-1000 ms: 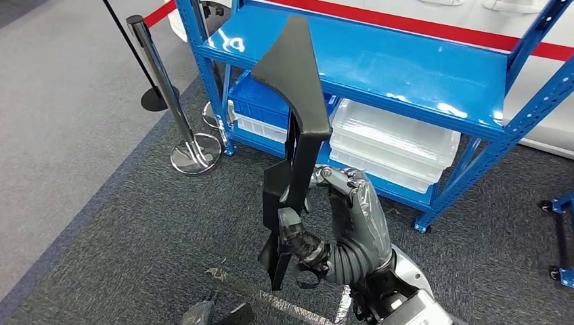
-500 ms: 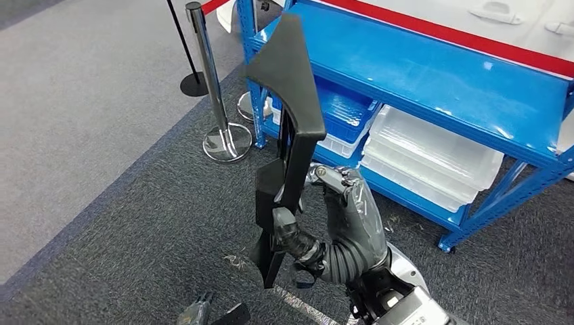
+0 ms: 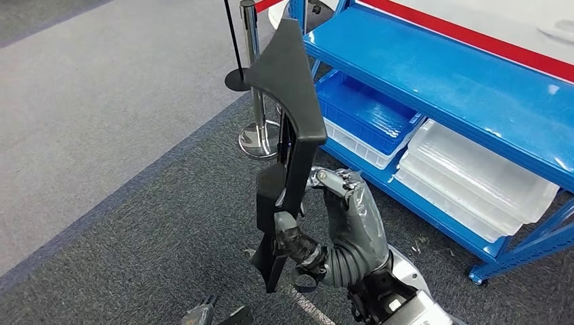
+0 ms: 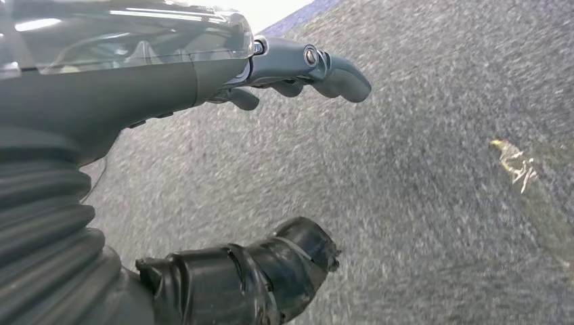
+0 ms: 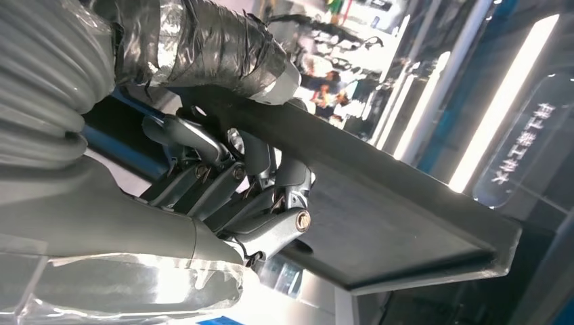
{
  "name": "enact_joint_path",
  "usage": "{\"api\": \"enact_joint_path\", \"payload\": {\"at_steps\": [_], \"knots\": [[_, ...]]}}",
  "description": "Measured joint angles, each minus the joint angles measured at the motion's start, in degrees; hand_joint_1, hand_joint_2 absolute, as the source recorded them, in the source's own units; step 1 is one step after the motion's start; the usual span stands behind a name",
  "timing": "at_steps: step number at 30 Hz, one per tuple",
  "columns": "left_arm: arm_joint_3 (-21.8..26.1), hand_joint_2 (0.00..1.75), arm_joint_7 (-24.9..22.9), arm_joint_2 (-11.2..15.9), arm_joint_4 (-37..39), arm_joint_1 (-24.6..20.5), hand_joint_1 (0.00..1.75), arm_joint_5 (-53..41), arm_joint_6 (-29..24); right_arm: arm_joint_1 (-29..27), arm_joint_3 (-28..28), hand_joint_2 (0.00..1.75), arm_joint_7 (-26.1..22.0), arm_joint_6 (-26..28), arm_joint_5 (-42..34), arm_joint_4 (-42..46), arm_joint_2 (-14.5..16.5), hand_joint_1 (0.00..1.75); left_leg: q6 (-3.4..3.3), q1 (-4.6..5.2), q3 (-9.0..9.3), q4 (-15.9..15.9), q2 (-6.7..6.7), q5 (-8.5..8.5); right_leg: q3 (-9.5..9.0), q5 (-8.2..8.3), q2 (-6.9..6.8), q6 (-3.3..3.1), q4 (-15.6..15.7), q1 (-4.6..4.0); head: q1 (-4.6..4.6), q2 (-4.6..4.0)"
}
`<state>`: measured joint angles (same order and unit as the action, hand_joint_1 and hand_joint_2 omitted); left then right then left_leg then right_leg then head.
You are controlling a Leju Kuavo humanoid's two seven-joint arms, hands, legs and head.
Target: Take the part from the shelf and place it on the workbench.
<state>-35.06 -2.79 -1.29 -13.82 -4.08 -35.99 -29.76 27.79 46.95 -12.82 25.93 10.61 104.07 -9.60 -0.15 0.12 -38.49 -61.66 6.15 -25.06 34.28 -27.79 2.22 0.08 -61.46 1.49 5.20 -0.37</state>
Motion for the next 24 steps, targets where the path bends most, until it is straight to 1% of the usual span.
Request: {"api": "enact_joint_path", "payload": {"at_steps": [1,2,3,4,5,6,7,8,9,10,11,12,13,14,15,16,17,18,19,20,21,22,23,24], "knots": [[0.0,1.75,0.0,0.0,0.0,0.0,0.00,0.0,0.0,0.0,0.0,1.75,-0.1,0.0,0.0,0.1,0.0,1.73,0.32,0.03,-0.88,-1.9,-1.50,-1.14,-0.10,0.15,-0.79,-0.25,0.2,0.08,0.23,0.00],[0.0,1.75,-0.1,0.0,0.0,0.0,0.00,0.0,0.1,0.0,0.0,1.75,-0.1,0.0,0.0,0.1,0.0,1.73,0.65,-0.01,-2.19,-4.8,-3.36,-2.77,-0.17,0.20,-1.56,-0.37,0.3,-0.02,0.45,0.00],[-0.1,1.75,-0.1,0.0,0.0,-0.1,0.00,0.0,0.1,0.0,0.0,1.75,-0.1,0.0,0.0,0.1,0.0,1.73,0.94,-0.18,-3.75,-8.4,-4.59,-4.49,-0.17,0.21,-2.35,-0.45,0.3,-0.12,0.67,0.00],[-0.1,1.75,-0.1,0.0,0.0,-0.2,0.00,0.0,0.1,0.0,0.0,1.75,-0.1,0.0,0.0,0.2,0.0,1.73,1.17,-0.40,-5.16,-11.6,-5.23,-5.74,-0.15,0.19,-3.18,-0.49,0.3,-0.21,0.67,0.00],[-0.2,1.75,-0.1,-0.1,0.0,-0.2,0.00,0.0,0.2,0.0,0.0,1.75,-0.1,0.0,0.0,0.1,0.0,1.73,1.28,-0.57,-5.90,-13.5,-5.55,-6.17,-0.15,0.17,-3.99,-0.50,0.3,-0.28,0.68,0.01],[-0.3,1.75,-0.1,-0.1,0.0,-0.2,0.00,0.0,0.2,-0.1,0.0,1.75,-0.1,0.0,0.0,0.1,0.0,1.73,1.30,-0.69,-5.55,-13.2,-5.75,-5.58,-0.15,0.15,-4.76,-0.50,0.3,-0.33,0.69,0.01],[-0.3,1.75,-0.2,-0.1,0.0,-0.1,0.00,0.0,0.3,0.0,0.0,1.75,-0.1,0.0,-0.1,0.2,0.0,1.73,1.21,-0.73,-4.14,-10.8,-6.03,-4.22,-0.18,0.13,-5.44,-0.49,0.3,-0.36,0.69,0.00],[-0.4,1.75,-0.2,-0.1,0.0,-0.2,0.00,0.0,0.3,0.0,0.0,1.75,-0.1,0.0,-0.1,0.2,0.0,1.73,1.01,-0.67,-1.87,-6.9,-6.88,-2.63,-0.23,0.10,-6.07,-0.44,0.3,-0.39,0.69,0.00],[-0.4,1.75,-0.2,-0.1,0.0,-0.2,0.00,0.0,0.3,0.0,0.0,1.75,-0.1,0.0,-0.1,0.2,0.0,1.73,0.69,-0.35,0.28,-3.0,-7.98,-1.50,-0.28,0.04,-6.64,-0.33,0.3,-0.50,0.67,0.00],[-0.4,1.75,-0.2,-0.1,0.0,-0.4,0.00,0.0,0.3,0.0,0.0,1.75,-0.2,0.0,-0.1,0.2,0.0,1.73,0.29,0.00,1.81,-0.2,-8.83,-0.82,-0.32,0.01,-7.12,-0.18,0.4,-0.56,0.65,0.01],[-0.4,1.75,-0.3,-0.1,0.0,-0.5,0.00,0.0,0.3,0.0,0.0,1.75,-0.2,0.0,-0.1,0.3,0.0,1.73,-0.11,0.39,2.62,1.5,-9.39,-0.64,-0.36,-0.01,-7.60,0.04,0.5,-0.59,0.66,0.02],[-0.4,1.75,-0.3,0.0,0.0,-0.5,0.00,0.0,0.3,0.0,0.0,1.75,-0.2,0.0,-0.1,0.3,0.0,1.73,-0.49,0.76,2.56,1.8,-9.17,-0.67,-0.43,0.01,-8.08,0.33,0.6,-0.57,0.64,0.02],[-0.4,1.75,-0.4,0.0,0.0,-0.5,0.00,0.0,0.3,0.0,0.0,1.75,-0.2,0.0,-0.1,0.3,0.0,1.73,-0.89,0.85,2.71,2.3,-8.49,-0.40,-0.58,0.02,-8.56,0.68,0.8,-0.53,0.67,0.02],[-0.4,1.75,-0.5,0.1,0.0,-0.4,0.00,0.0,0.4,0.0,0.0,1.75,-0.1,0.0,-0.2,0.3,0.0,1.73,-1.20,0.84,2.98,2.8,-7.89,-0.09,-0.68,-0.18,-8.44,1.04,0.8,-0.39,0.63,0.02],[-0.4,1.75,-0.6,0.1,0.0,-0.3,0.00,0.0,0.5,0.0,0.0,1.75,-0.2,0.0,-0.2,0.3,0.0,1.73,-1.57,0.73,3.34,3.5,-7.32,0.29,-0.50,-0.81,-7.51,1.27,0.1,-0.31,0.53,0.02],[-0.5,1.75,-0.6,0.1,0.0,-0.3,0.00,0.1,0.5,0.0,0.0,1.75,-0.2,0.0,-0.2,0.4,0.0,1.73,-1.96,0.56,3.77,4.1,-6.79,0.67,0.25,-2.02,-6.08,1.35,-1.8,-0.31,0.41,0.02],[-0.5,1.75,-0.7,0.1,0.0,-0.3,0.00,0.1,0.6,0.0,0.0,1.75,-0.2,0.0,-0.2,0.4,0.0,1.73,-2.23,0.42,3.84,4.3,-6.24,0.90,1.60,-3.61,-4.38,1.29,-4.7,-0.26,0.20,0.02],[-0.5,1.75,-0.7,0.1,0.0,-0.4,0.00,0.1,0.6,-0.1,0.0,1.75,-0.2,0.0,-0.3,0.4,0.0,1.73,-2.47,0.38,3.77,4.3,-5.61,0.99,3.39,-5.30,-3.12,1.20,-8.4,-0.35,0.03,0.02],[-0.5,1.75,-0.7,0.1,0.0,-0.5,0.00,0.1,0.7,-0.2,0.0,1.75,-0.2,0.0,-0.3,0.4,0.0,1.73,-2.58,0.39,3.64,4.1,-4.90,1.01,5.17,-6.51,-2.53,1.17,-11.8,-0.41,-0.07,0.02],[-0.5,1.75,-0.8,0.1,0.0,-0.5,0.00,0.1,0.7,-0.3,0.0,1.75,-0.2,0.0,-0.3,0.4,0.0,1.73,-2.59,0.39,3.52,4.0,-4.13,0.98,6.30,-6.74,-2.29,1.20,-13.7,-0.42,-0.14,0.02],[-0.5,1.75,-0.8,0.1,0.0,-0.4,0.00,0.1,0.8,-0.4,0.0,1.75,-0.2,0.0,-0.4,0.4,-0.1,1.73,-2.55,0.34,3.42,3.7,-3.32,0.91,6.40,-5.83,-2.18,1.27,-13.6,-0.36,-0.14,0.02],[-0.5,1.75,-0.8,0.0,0.0,-0.4,0.00,0.1,0.8,-0.4,0.0,1.75,-0.2,0.0,-0.4,0.4,-0.1,1.73,-2.42,0.25,3.30,3.3,-2.47,0.75,5.39,-3.95,-1.89,1.39,-11.1,-0.22,-0.14,0.02],[-0.5,1.75,-0.8,0.0,0.0,-0.4,0.00,0.1,0.9,-0.4,0.0,1.75,-0.2,-0.1,-0.4,0.4,-0.1,1.73,-2.19,0.11,3.07,2.7,-1.67,0.50,3.79,-2.01,-0.93,1.54,-7.4,0.06,-0.17,0.02],[-0.5,1.75,-0.9,0.1,0.0,-0.4,0.00,0.1,0.9,-0.4,0.0,1.75,-0.2,-0.1,-0.4,0.4,-0.1,1.73,-1.85,0.06,2.65,1.9,-0.86,0.15,2.20,-0.70,0.29,1.68,-4.0,0.29,-0.19,0.02]]}}
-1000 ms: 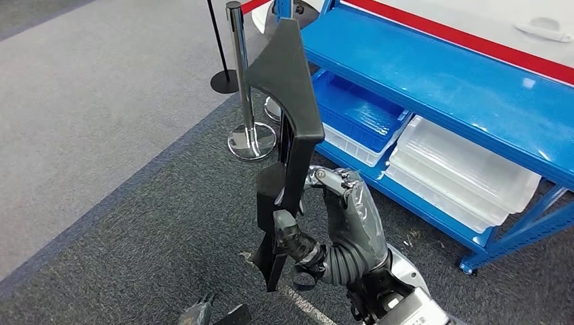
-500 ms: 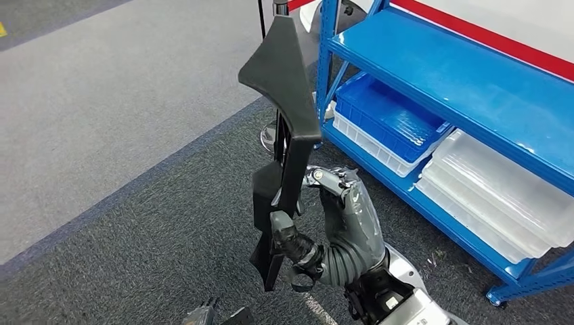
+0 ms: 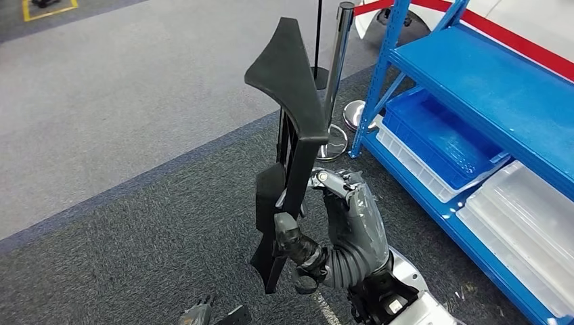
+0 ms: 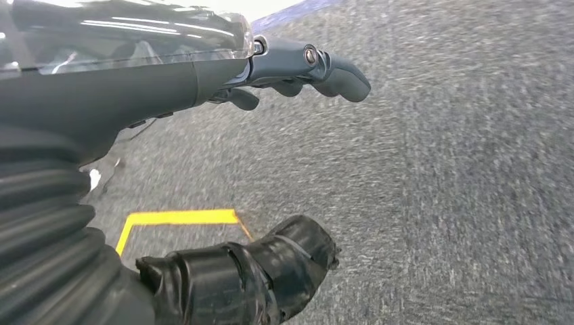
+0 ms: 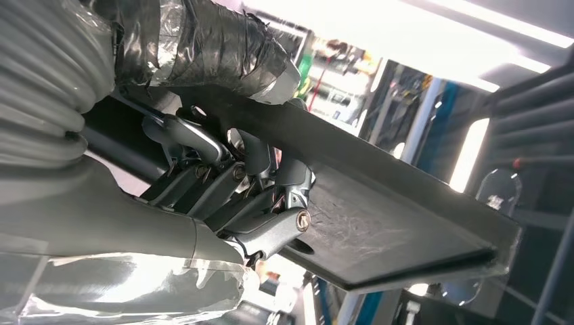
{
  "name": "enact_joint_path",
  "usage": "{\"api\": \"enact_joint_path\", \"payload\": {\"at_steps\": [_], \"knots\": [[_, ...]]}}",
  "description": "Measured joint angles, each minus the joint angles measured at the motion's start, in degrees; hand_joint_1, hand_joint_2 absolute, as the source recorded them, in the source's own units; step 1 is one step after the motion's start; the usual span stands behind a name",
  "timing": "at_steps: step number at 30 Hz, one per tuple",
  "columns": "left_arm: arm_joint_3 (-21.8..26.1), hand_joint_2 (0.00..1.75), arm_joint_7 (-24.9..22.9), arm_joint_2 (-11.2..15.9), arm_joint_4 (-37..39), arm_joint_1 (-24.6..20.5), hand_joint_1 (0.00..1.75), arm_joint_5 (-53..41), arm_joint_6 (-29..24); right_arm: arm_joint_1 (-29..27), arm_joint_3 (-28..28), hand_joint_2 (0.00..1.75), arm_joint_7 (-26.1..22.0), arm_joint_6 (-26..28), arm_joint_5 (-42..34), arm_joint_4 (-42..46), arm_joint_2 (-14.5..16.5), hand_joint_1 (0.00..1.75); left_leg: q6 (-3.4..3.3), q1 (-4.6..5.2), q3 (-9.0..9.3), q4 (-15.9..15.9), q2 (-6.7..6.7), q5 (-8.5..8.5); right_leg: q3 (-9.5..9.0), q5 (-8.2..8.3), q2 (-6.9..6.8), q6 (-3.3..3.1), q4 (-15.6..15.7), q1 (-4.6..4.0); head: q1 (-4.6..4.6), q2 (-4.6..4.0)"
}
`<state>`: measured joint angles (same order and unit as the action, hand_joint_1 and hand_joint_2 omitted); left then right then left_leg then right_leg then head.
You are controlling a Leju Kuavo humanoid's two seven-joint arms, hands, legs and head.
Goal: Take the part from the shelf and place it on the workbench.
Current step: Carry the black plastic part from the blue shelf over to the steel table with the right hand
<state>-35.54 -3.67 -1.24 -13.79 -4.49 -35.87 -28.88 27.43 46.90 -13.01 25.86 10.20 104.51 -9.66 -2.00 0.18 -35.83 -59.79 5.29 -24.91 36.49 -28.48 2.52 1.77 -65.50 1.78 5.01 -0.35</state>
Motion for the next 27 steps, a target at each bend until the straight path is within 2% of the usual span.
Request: {"api": "enact_joint_path", "payload": {"at_steps": [1,2,4,5,6,8,10,11,12,13,15,16,17,19,20,21,22,24,25,26,27], "knots": [[0.0,1.75,0.0,0.0,0.0,0.0,0.00,0.0,0.0,0.0,0.0,1.75,0.0,0.0,0.0,0.1,0.0,1.73,0.35,-0.02,-0.50,-0.7,0.73,-0.27,-1.03,0.64,0.95,0.05,2.3,0.17,0.01,0.00],[0.0,1.75,-0.1,0.0,0.0,0.0,0.00,0.1,0.0,0.0,0.0,1.75,0.0,0.0,0.0,0.1,0.0,1.73,0.70,-0.07,-0.98,-1.1,1.31,-0.39,-1.39,0.60,1.55,-0.04,3.1,0.15,0.02,0.00],[0.0,1.75,-0.1,0.1,0.0,0.1,0.00,0.2,0.1,0.0,0.0,1.75,0.0,-0.1,-0.1,0.2,0.0,1.73,1.29,-0.23,-1.64,-1.2,2.25,-0.21,-1.37,0.65,0.59,-0.63,3.2,-0.02,0.02,-0.01],[0.0,1.75,-0.1,0.1,0.0,0.2,0.00,0.3,0.1,0.0,0.0,1.75,-0.1,-0.1,-0.1,0.2,0.0,1.73,1.58,-0.23,-1.93,-1.5,1.52,-0.34,-1.47,0.80,-0.05,-1.00,3.4,-0.04,0.06,-0.01],[0.0,1.75,-0.1,0.1,0.0,0.3,0.00,0.3,0.1,0.0,0.0,1.75,-0.1,-0.2,-0.1,0.3,0.0,1.73,1.87,-0.18,-2.47,-2.4,0.23,-0.91,-1.62,0.93,-0.75,-1.34,3.6,0.00,0.25,-0.02],[-0.1,1.75,-0.1,0.1,0.0,0.3,0.00,0.3,0.1,0.0,0.0,1.75,-0.1,-0.2,-0.1,0.4,0.0,1.73,2.39,-0.19,-4.99,-7.6,-3.27,-3.61,-1.86,1.03,-2.23,-1.81,4.0,-0.14,0.66,-0.02],[-0.1,1.75,-0.1,0.1,0.0,0.2,0.00,0.3,0.1,0.0,0.0,1.75,-0.1,-0.2,-0.1,0.6,0.0,1.73,2.74,-0.52,-8.25,-14.1,-4.56,-6.14,-1.88,0.92,-3.84,-2.03,4.0,-0.39,0.79,-0.01],[-0.1,1.75,-0.1,0.1,0.0,0.2,0.00,0.3,0.1,0.0,0.0,1.75,-0.1,-0.2,-0.1,0.6,0.0,1.73,2.79,-0.64,-8.99,-15.5,-4.73,-6.24,-1.89,0.84,-4.62,-2.07,4.0,-0.48,0.81,-0.01],[-0.1,1.75,-0.1,0.1,0.0,0.3,0.00,0.3,0.1,0.0,0.0,1.75,-0.1,-0.2,-0.2,0.6,0.0,1.73,2.77,-0.72,-8.61,-14.8,-4.89,-5.33,-1.93,0.75,-5.38,-2.08,4.0,-0.54,0.81,-0.01],[-0.1,1.75,-0.1,0.1,0.0,0.3,0.00,0.4,0.1,0.0,0.0,1.75,-0.1,-0.2,-0.2,0.7,0.0,1.73,2.65,-0.74,-7.12,-12.1,-5.34,-3.65,-2.03,0.64,-6.08,-2.05,4.0,-0.61,0.82,-0.02],[-0.2,1.75,-0.1,0.1,0.0,0.2,0.00,0.4,0.1,0.0,0.0,1.75,-0.1,-0.2,-0.2,0.7,0.0,1.73,2.23,-0.29,-3.04,-4.5,-7.80,-0.94,-2.37,0.39,-7.28,-1.85,4.1,-0.82,0.79,-0.01],[-0.2,1.75,-0.1,0.1,0.0,0.1,0.00,0.4,0.1,0.0,0.0,1.75,-0.1,-0.2,-0.2,0.8,0.0,1.73,1.90,0.10,-1.67,-1.9,-8.80,-0.35,-2.55,0.31,-7.80,-1.66,4.2,-0.92,0.78,-0.01],[-0.2,1.75,-0.1,0.1,0.0,0.1,0.00,0.4,0.1,0.0,0.0,1.75,-0.1,-0.2,-0.2,0.8,0.0,1.73,1.59,0.49,-1.07,-0.7,-9.34,-0.32,-2.74,0.27,-8.31,-1.44,4.4,-0.98,0.76,-0.01],[-0.2,1.75,-0.3,0.2,0.0,0.1,0.00,0.5,0.2,0.0,0.0,1.75,-0.1,-0.2,-0.3,0.9,0.0,1.73,0.90,0.90,-0.83,0.0,-8.27,-0.14,-3.30,0.18,-9.48,-0.82,5.0,-0.93,0.77,-0.01],[-0.3,1.75,-0.3,0.2,0.0,0.2,0.00,0.5,0.2,0.0,0.0,1.75,-0.1,-0.2,-0.3,1.0,0.0,1.73,0.58,0.82,-0.42,0.6,-7.61,0.05,-3.58,-0.12,-9.39,-0.48,4.9,-0.77,0.76,-0.01],[-0.3,1.75,-0.4,0.2,0.0,0.2,0.00,0.5,0.2,0.1,-0.1,1.75,-0.2,-0.2,-0.3,1.1,0.0,1.73,0.17,0.68,0.09,1.2,-6.92,0.24,-3.44,-0.89,-8.48,-0.27,4.0,-0.70,0.78,-0.01],[-0.3,1.75,-0.5,0.2,0.0,0.2,0.00,0.5,0.2,0.1,-0.1,1.75,-0.2,-0.2,-0.4,1.2,0.0,1.73,-0.25,0.48,0.58,1.6,-6.25,0.42,-2.65,-2.15,-6.98,-0.17,1.8,-0.68,0.68,-0.01],[-0.3,1.75,-0.5,0.2,0.0,0.1,0.00,0.5,0.3,-0.1,-0.1,1.75,-0.2,-0.2,-0.6,1.3,-0.1,1.73,-0.86,0.30,0.93,1.9,-4.87,0.51,1.10,-5.34,-3.67,-0.37,-5.5,-0.72,0.34,-0.01],[-0.3,1.75,-0.6,0.2,0.0,0.0,0.00,0.5,0.4,-0.2,-0.1,1.75,-0.2,-0.2,-0.7,1.3,-0.2,1.73,-0.97,0.31,0.91,1.8,-4.07,0.48,3.05,-6.25,-2.94,-0.41,-8.8,-0.75,0.16,-0.01],[-0.3,1.75,-0.6,0.1,0.0,0.0,0.00,0.5,0.4,-0.4,-0.1,1.75,-0.2,-0.2,-0.8,1.3,-0.2,1.73,-1.00,0.31,0.91,1.7,-3.16,0.40,4.26,-6.12,-2.63,-0.41,-10.4,-0.74,0.09,-0.01],[-0.3,1.75,-0.7,0.1,0.0,0.1,0.00,0.5,0.5,-0.5,-0.1,1.75,-0.2,-0.2,-0.9,1.3,-0.3,1.73,-0.96,0.27,0.90,1.5,-2.22,0.30,4.42,-4.88,-2.47,-0.38,-9.8,-0.70,0.09,-0.02]]}}
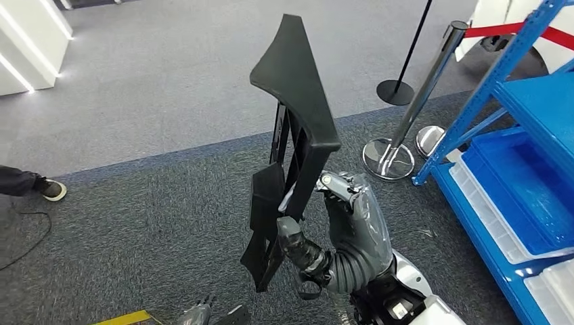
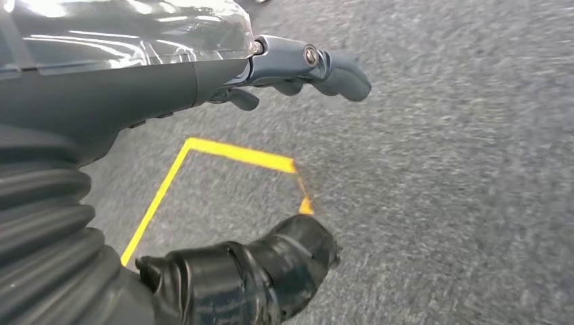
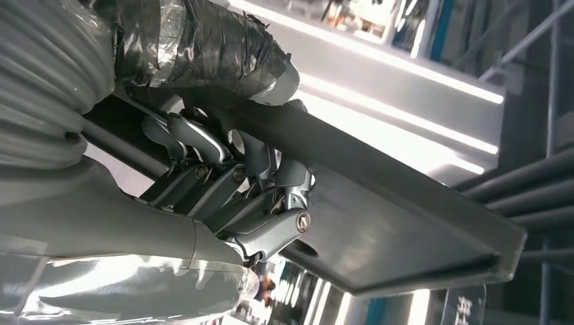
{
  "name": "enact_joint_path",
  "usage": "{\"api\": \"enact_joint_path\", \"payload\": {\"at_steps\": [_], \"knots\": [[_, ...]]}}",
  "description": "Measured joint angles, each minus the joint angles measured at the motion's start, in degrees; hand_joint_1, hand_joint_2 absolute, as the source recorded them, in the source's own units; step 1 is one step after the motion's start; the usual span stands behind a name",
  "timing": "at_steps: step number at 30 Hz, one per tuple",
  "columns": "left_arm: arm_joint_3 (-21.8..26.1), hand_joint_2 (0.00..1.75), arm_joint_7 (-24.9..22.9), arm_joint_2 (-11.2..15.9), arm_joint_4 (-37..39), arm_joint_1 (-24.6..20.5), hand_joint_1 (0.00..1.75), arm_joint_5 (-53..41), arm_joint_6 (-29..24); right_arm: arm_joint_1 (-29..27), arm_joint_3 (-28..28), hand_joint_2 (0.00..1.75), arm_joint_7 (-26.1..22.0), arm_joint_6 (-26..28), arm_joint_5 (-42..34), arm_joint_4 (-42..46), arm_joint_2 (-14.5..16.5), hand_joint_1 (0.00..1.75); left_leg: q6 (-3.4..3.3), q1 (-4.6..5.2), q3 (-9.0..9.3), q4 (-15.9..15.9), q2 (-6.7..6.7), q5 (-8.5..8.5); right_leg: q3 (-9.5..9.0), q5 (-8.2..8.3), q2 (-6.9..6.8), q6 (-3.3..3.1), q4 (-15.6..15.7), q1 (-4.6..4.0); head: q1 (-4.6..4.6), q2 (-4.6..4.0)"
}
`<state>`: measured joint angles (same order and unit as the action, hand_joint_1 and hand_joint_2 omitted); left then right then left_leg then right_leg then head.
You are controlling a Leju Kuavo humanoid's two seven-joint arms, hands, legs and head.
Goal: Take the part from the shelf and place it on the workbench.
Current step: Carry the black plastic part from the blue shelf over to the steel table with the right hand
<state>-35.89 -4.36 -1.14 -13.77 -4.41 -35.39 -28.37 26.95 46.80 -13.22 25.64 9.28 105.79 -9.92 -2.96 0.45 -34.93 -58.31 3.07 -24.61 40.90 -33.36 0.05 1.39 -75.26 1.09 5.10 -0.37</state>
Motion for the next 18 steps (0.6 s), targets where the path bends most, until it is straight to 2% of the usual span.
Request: {"api": "enact_joint_path", "payload": {"at_steps": [1,2,3,4,5,6,7,8,9,11,12,13,14,15,16,18], "knots": [[0.0,1.75,0.0,0.0,0.0,0.1,0.00,0.0,0.0,0.0,0.0,1.75,0.0,0.0,0.0,0.0,0.0,1.73,0.15,-0.10,0.00,-0.3,0.93,-0.18,-0.95,2.12,0.30,0.06,2.7,0.11,0.00,0.01],[0.0,1.75,-0.1,0.0,0.0,0.1,0.00,0.0,0.1,0.0,0.0,1.75,0.0,0.0,-0.1,0.0,0.0,1.73,0.41,-0.23,-0.11,-0.8,1.82,-0.47,-2.45,4.13,1.36,0.15,6.5,0.35,-0.02,0.01],[0.0,1.75,-0.1,0.0,0.0,0.0,0.00,0.0,0.1,0.0,0.0,1.75,0.0,0.0,-0.1,0.0,0.0,1.73,0.76,-0.23,-0.45,-1.5,2.63,-0.83,-3.87,5.46,2.96,0.28,10.0,0.66,-0.08,0.01],[0.0,1.75,-0.1,0.0,0.0,0.0,0.00,0.0,0.1,0.0,0.0,1.75,0.0,0.0,-0.1,0.1,0.0,1.73,1.10,-0.28,-0.89,-2.1,3.41,-1.06,-4.82,6.14,4.27,0.34,12.2,0.90,-0.10,0.02],[0.0,1.75,-0.2,0.0,0.0,0.0,0.00,0.0,0.1,0.0,0.0,1.75,0.0,0.0,-0.1,0.2,0.0,1.73,1.43,-0.33,-1.37,-2.5,4.07,-1.18,-5.17,6.13,5.22,0.30,13.1,0.98,-0.14,0.01],[0.0,1.75,-0.2,0.0,0.0,0.0,0.00,0.0,0.2,0.0,0.0,1.75,0.0,0.0,-0.1,0.3,0.0,1.73,1.73,-0.38,-1.76,-2.6,4.77,-1.12,-5.19,6.06,5.22,0.14,13.2,0.92,-0.16,0.01],[0.0,1.75,-0.2,0.0,0.0,0.1,0.00,0.0,0.2,0.0,0.0,1.75,0.0,-0.1,-0.1,0.3,0.0,1.73,1.95,-0.55,-2.04,-2.5,5.36,-1.01,-5.20,6.13,4.42,-0.18,13.2,0.96,-0.15,0.01],[-0.1,1.75,-0.2,0.1,0.0,0.3,0.00,0.0,0.2,0.0,0.0,1.75,0.0,-0.2,-0.1,0.3,0.0,1.73,2.21,-0.49,-2.29,-2.8,4.79,-1.14,-5.37,6.19,3.66,-0.48,13.4,0.97,-0.10,0.01],[-0.1,1.75,-0.2,0.1,0.0,0.4,0.00,0.0,0.2,0.1,0.0,1.75,0.0,-0.3,-0.1,0.3,0.0,1.73,2.48,-0.39,-2.88,-3.8,3.35,-1.71,-5.61,6.21,2.80,-0.77,13.6,1.02,0.19,0.02],[-0.1,1.75,-0.2,0.1,0.0,0.3,0.00,0.0,0.2,0.1,0.0,1.75,0.0,-0.5,-0.1,0.4,0.0,1.73,2.96,-0.28,-5.55,-9.0,-0.74,-4.17,-6.05,6.12,1.05,-1.20,13.9,0.81,0.73,0.01],[-0.1,1.75,-0.2,0.0,0.0,0.2,0.00,0.0,0.2,0.1,0.0,1.75,0.0,-0.5,-0.1,0.4,0.0,1.73,3.15,-0.41,-7.45,-12.6,-1.96,-5.58,-6.15,6.02,0.13,-1.35,14.0,0.64,0.94,0.01],[-0.1,1.75,-0.2,0.0,0.0,0.2,0.00,0.0,0.2,0.1,0.0,1.75,0.0,-0.6,-0.1,0.5,0.0,1.73,3.24,-0.53,-9.08,-15.5,-2.44,-6.45,-6.19,5.90,-0.76,-1.47,14.0,0.50,0.92,0.00],[-0.1,1.75,-0.2,0.0,0.0,0.2,0.00,0.0,0.2,0.1,0.0,1.75,0.0,-0.6,-0.1,0.5,0.0,1.73,3.24,-0.60,-9.96,-16.9,-2.63,-6.46,-6.24,5.77,-1.63,-1.55,14.0,0.39,0.96,0.00],[-0.1,1.75,-0.2,0.0,0.0,0.2,0.00,0.0,0.2,0.1,0.0,1.75,0.0,-0.6,-0.1,0.5,0.0,1.73,3.15,-0.62,-9.72,-16.2,-2.75,-5.47,-6.35,5.63,-2.42,-1.58,14.0,0.30,0.96,0.00],[-0.1,1.75,-0.2,0.0,0.0,0.2,0.00,0.0,0.2,0.1,0.0,1.75,0.0,-0.6,-0.1,0.5,0.0,1.73,2.96,-0.58,-8.27,-13.4,-3.05,-3.64,-6.55,5.46,-3.17,-1.58,14.0,0.21,0.96,0.00],[-0.1,1.75,-0.2,0.0,0.0,0.2,0.00,0.0,0.2,0.1,-0.1,1.75,0.0,-0.6,-0.1,0.5,0.0,1.73,2.37,0.01,-4.19,-5.8,-5.20,-0.81,-7.09,5.09,-4.45,-1.46,14.1,-0.01,0.92,0.01]]}}
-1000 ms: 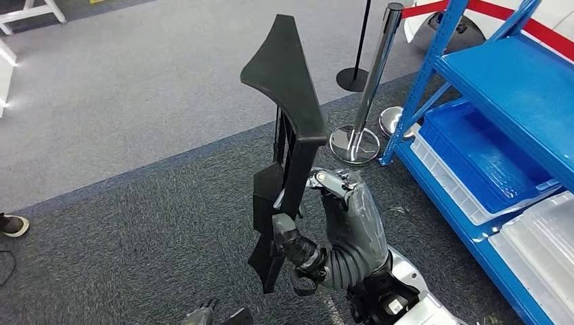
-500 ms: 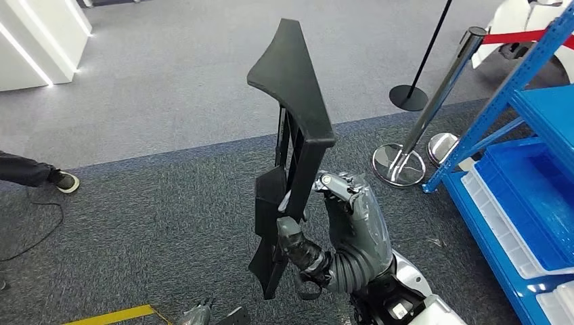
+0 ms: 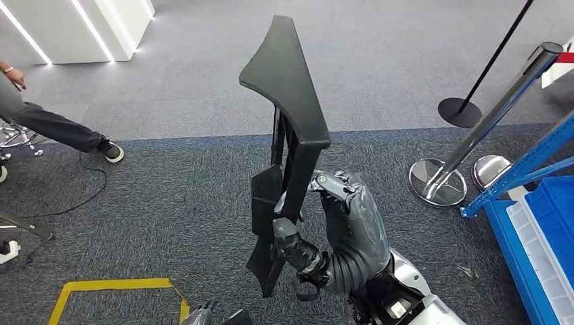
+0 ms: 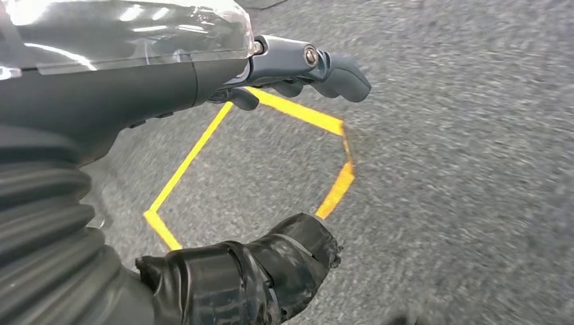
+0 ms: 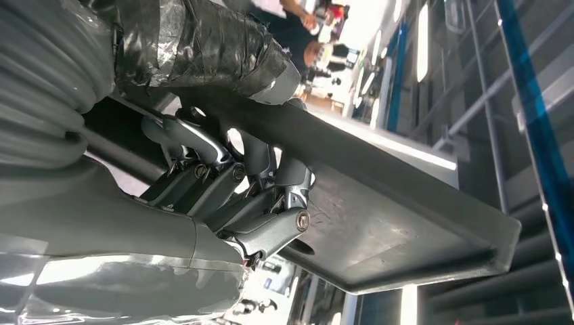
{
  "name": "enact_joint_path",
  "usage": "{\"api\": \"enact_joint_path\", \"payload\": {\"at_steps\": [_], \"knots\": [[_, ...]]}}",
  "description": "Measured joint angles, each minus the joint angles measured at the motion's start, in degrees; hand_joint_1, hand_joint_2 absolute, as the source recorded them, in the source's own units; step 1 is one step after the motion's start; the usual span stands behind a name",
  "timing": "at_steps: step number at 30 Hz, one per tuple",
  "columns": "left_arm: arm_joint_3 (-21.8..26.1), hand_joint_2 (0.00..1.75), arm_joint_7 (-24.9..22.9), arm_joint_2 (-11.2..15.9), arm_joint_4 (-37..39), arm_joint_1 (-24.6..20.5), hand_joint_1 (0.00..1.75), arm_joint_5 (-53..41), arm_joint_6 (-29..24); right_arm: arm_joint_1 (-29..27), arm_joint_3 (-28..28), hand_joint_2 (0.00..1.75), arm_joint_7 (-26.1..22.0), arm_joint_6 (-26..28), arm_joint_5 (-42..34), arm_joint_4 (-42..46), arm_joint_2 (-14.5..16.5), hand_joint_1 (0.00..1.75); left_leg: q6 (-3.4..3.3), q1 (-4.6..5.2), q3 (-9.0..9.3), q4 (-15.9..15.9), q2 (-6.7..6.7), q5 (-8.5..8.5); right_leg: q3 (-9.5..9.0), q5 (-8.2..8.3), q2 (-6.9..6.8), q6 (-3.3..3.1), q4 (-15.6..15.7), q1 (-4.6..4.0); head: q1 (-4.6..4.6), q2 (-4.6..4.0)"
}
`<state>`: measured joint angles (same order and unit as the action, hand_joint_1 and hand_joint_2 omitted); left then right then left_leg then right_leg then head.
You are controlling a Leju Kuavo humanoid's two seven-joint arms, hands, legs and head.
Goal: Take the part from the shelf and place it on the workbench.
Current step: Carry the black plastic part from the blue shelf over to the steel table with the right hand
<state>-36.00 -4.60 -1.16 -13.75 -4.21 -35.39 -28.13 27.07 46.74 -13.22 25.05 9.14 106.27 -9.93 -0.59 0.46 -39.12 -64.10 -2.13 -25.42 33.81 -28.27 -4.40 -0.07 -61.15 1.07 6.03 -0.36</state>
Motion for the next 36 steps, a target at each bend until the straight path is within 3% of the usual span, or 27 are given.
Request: {"api": "enact_joint_path", "payload": {"at_steps": [2,4,5,7,9,10,11,12,13,15,17,19,21,23,24,26,27,28,30,32,34,36], "knots": [[0.0,1.75,0.0,0.0,0.0,-0.2,0.00,0.0,0.0,0.0,0.0,1.75,0.0,0.0,0.0,0.0,0.0,1.73,-0.72,0.79,2.01,3.8,-1.39,0.45,-0.43,-0.23,-1.05,0.39,0.3,-0.19,-0.02,0.01],[0.0,1.75,0.0,0.1,0.0,-0.1,0.00,0.0,0.0,0.0,0.0,1.75,0.0,0.0,0.0,0.1,0.0,1.73,-1.35,0.98,2.47,4.4,-0.33,0.47,-0.98,-0.47,-2.03,1.00,0.7,-0.28,-0.01,0.01],[0.0,1.75,0.0,0.1,0.0,0.0,0.00,0.0,0.0,0.1,0.0,1.75,0.0,0.0,0.0,0.1,0.0,1.73,-1.58,0.87,2.97,5.0,0.29,0.60,-1.29,-0.75,-1.69,1.30,0.6,-0.20,-0.07,0.01],[0.0,1.75,-0.1,0.0,0.0,0.0,0.00,0.0,0.2,0.2,-0.1,1.75,0.0,0.0,-0.2,0.2,0.0,1.73,-2.26,0.43,4.08,6.0,1.48,0.88,-0.25,-2.60,0.93,1.64,-2.5,-0.15,-0.24,0.01],[-0.1,1.75,-0.1,0.0,0.0,-0.2,0.00,0.0,0.2,0.0,-0.3,1.75,0.0,0.0,-0.6,0.3,0.0,1.73,-2.79,0.25,4.34,6.2,2.76,0.85,3.57,-5.46,3.67,1.57,-9.6,-0.11,-0.61,0.00],[-0.2,1.75,-0.1,0.0,0.0,-0.3,0.00,0.0,0.2,-0.2,-0.5,1.75,0.0,0.0,-0.8,0.3,-0.1,1.73,-2.92,0.23,4.34,6.1,3.55,0.78,5.60,-6.21,4.13,1.59,-12.8,-0.13,-0.76,0.00],[-0.4,1.75,-0.1,0.0,0.0,-0.3,0.00,0.0,0.3,-0.3,-0.5,1.75,0.0,0.0,-1.0,0.3,-0.1,1.73,-2.93,0.22,4.34,5.9,4.41,0.68,6.82,-5.91,4.28,1.64,-14.1,-0.09,-0.87,0.00],[-0.6,1.75,-0.1,0.0,0.0,-0.3,0.00,0.0,0.3,-0.4,-0.6,1.75,0.0,0.0,-1.1,0.3,-0.1,1.73,-2.86,0.16,4.35,5.7,5.31,0.53,7.03,-4.53,4.39,1.70,-13.4,-0.03,-0.88,0.00],[-0.7,1.75,-0.1,0.0,0.0,-0.3,0.00,0.0,0.3,-0.4,-0.6,1.75,0.0,0.0,-1.2,0.3,-0.1,1.73,-2.69,0.07,4.35,5.4,6.23,0.31,6.18,-2.27,4.78,1.78,-10.6,0.10,-0.89,0.00],[-0.9,1.75,-0.2,0.0,0.0,-0.3,0.00,0.0,0.3,-0.4,-0.8,1.75,0.0,0.0,-1.4,0.3,-0.1,1.73,-2.10,-0.09,3.92,4.2,7.91,-0.35,3.51,1.03,7.53,1.94,-3.7,0.63,-0.89,0.00],[-0.9,1.75,-0.2,0.0,0.0,-0.3,0.00,0.1,0.2,-0.4,-1.0,1.75,-0.1,-0.1,-1.9,0.4,-0.2,1.73,-1.46,-0.23,3.14,3.5,9.36,-0.69,2.20,1.53,9.55,1.91,-0.6,0.85,-0.91,0.00],[-1.0,1.75,-0.2,0.1,0.0,-0.2,0.00,0.1,0.1,-0.5,-1.1,1.75,-0.4,-0.1,-2.3,0.4,-0.1,1.73,-0.93,-0.46,2.65,3.5,10.62,-0.58,1.93,1.46,8.47,1.43,-0.2,0.79,-0.95,0.00],[-1.0,1.75,-0.2,0.2,0.0,0.1,0.00,0.2,0.0,-0.4,-1.1,1.75,-0.7,-0.1,-2.6,0.4,-0.1,1.73,-0.35,-0.33,1.96,2.2,8.71,-1.24,1.34,1.46,6.90,0.79,0.3,0.96,-0.64,0.00],[-1.0,1.75,-0.2,0.2,0.0,0.1,0.00,0.3,0.0,-0.4,-1.2,1.75,-0.8,-0.1,-2.8,0.5,0.0,1.73,0.31,-0.27,-0.68,-2.9,4.74,-3.58,0.75,1.29,5.24,0.39,0.6,0.94,-0.15,0.00],[-1.0,1.75,-0.2,0.2,0.0,0.0,0.00,0.4,0.0,-0.5,-1.2,1.75,-0.9,-0.2,-2.9,0.5,0.0,1.73,0.59,-0.45,-2.71,-6.5,3.51,-4.91,0.60,1.15,4.33,0.28,0.7,0.87,0.06,0.00],[-1.0,1.75,-0.3,0.1,0.0,-0.1,0.00,0.5,0.0,-0.5,-1.2,1.75,-1.0,-0.2,-3.2,0.5,0.0,1.73,0.90,-0.75,-5.48,-10.8,2.63,-5.49,0.36,0.79,2.55,0.20,0.7,0.80,0.06,0.00],[-1.1,1.75,-0.4,0.1,0.0,0.0,0.00,0.5,0.0,-0.6,-1.2,1.75,-1.0,-0.2,-3.5,0.5,0.0,1.73,0.93,-0.84,-5.32,-9.9,2.43,-4.29,0.16,0.58,1.74,0.23,0.7,0.79,0.07,0.01],[-1.1,1.75,-0.5,0.1,0.0,0.0,0.00,0.6,0.0,-0.6,-1.2,1.75,-1.2,-0.4,-4.0,0.5,0.0,1.73,0.85,-0.88,-3.95,-6.9,2.04,-2.27,-0.16,0.33,0.99,0.31,0.7,0.79,0.07,0.01],[-1.1,1.75,-0.6,0.1,0.0,0.0,0.00,0.7,0.0,-0.6,-1.2,1.75,-2.0,-1.3,-6.3,0.5,0.0,1.73,0.39,-0.42,-0.10,0.6,-0.24,0.73,-0.90,-0.18,-0.29,0.65,0.8,0.61,0.04,0.00],[-1.2,1.75,-0.7,0.1,0.0,-0.1,0.00,0.9,0.0,-0.6,-1.4,1.75,-3.6,-2.6,-10.0,0.5,0.0,1.73,-0.27,0.22,1.77,4.2,-1.79,1.12,-1.49,-0.53,-1.27,1.20,1.1,0.30,0.00,0.00],[-1.4,1.75,-0.8,0.2,0.0,-0.1,0.00,1.0,0.0,-0.7,-1.6,1.75,-4.8,-3.5,-13.1,0.5,0.0,1.73,-0.87,0.42,1.99,4.5,-0.80,0.88,-2.18,-0.80,-2.37,1.85,1.6,0.11,0.01,0.00],[-1.6,1.75,-0.8,0.1,0.0,0.1,0.00,1.1,0.0,-0.7,-1.9,1.75,-5.5,-4.1,-14.6,0.7,0.1,1.73,-1.44,0.04,2.89,5.3,0.63,0.91,-2.66,-1.69,-1.58,2.48,0.9,0.26,-0.15,0.01]]}}
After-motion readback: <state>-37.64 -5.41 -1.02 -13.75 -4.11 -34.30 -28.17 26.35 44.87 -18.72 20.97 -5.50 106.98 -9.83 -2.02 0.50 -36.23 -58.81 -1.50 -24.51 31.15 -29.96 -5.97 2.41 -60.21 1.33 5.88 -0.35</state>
